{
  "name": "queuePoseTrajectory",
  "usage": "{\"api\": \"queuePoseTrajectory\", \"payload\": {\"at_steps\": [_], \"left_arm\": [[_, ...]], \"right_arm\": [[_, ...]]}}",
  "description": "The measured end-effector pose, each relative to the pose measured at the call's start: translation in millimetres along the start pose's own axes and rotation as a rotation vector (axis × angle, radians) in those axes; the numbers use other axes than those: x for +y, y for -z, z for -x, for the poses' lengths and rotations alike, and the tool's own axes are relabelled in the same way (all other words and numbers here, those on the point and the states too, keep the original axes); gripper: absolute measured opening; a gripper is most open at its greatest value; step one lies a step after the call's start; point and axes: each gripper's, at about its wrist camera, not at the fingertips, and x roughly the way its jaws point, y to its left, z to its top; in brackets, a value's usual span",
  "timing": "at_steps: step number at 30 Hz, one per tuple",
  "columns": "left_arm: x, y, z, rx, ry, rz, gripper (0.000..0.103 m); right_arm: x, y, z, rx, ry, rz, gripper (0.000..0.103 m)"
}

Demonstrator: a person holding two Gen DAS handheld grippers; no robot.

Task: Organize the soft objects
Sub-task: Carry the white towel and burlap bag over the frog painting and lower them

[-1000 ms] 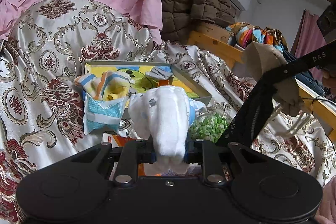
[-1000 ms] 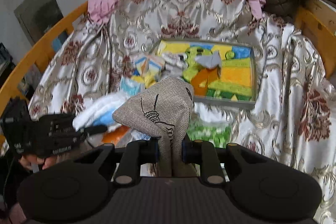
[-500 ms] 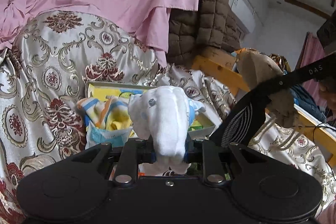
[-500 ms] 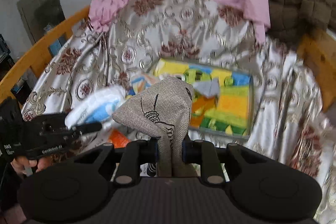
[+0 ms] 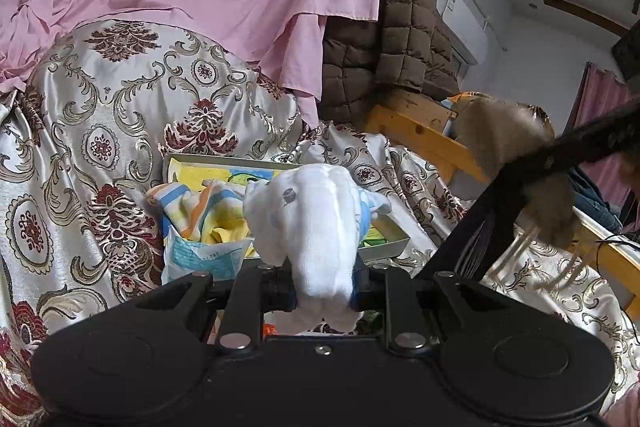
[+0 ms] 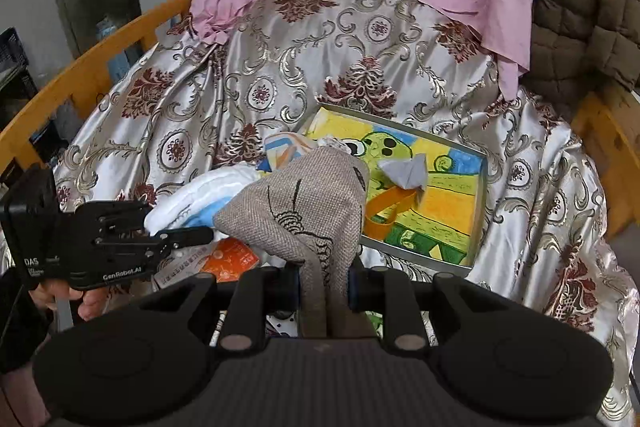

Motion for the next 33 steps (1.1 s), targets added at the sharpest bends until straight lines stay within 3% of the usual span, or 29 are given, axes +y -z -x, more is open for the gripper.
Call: {"api": "queuePoseTrajectory", "payload": {"at_steps": [6, 10, 16, 21, 26, 33], "left_arm": [[-6, 5, -2, 0.009, 0.056, 0.060, 0.024], [-17, 20, -27, 0.087, 0.087, 0.075, 0.024], [-46, 53, -80, 0.263, 0.042, -0.043, 0.024], [-53, 69, -106, 0.342, 0.020, -0.065, 0.024], [-48, 64, -105, 0.300, 0.012, -0.034, 0.024], [-37, 30, -88, 0.166, -0.034, 0.016, 0.023]], "right_arm": [[1, 11, -37, 0.019, -0.032, -0.074, 0.024], [-12, 20, -69, 0.020, -0.055, -0.146, 0.024], [-40, 37, -96, 0.018, -0.075, -0.225, 0.024], [-60, 52, -104, 0.014, -0.078, -0.251, 0.026], [-74, 60, -93, -0.005, -0.075, -0.237, 0.029], [-89, 50, -71, -0.076, -0.061, -0.224, 0.027]]}}
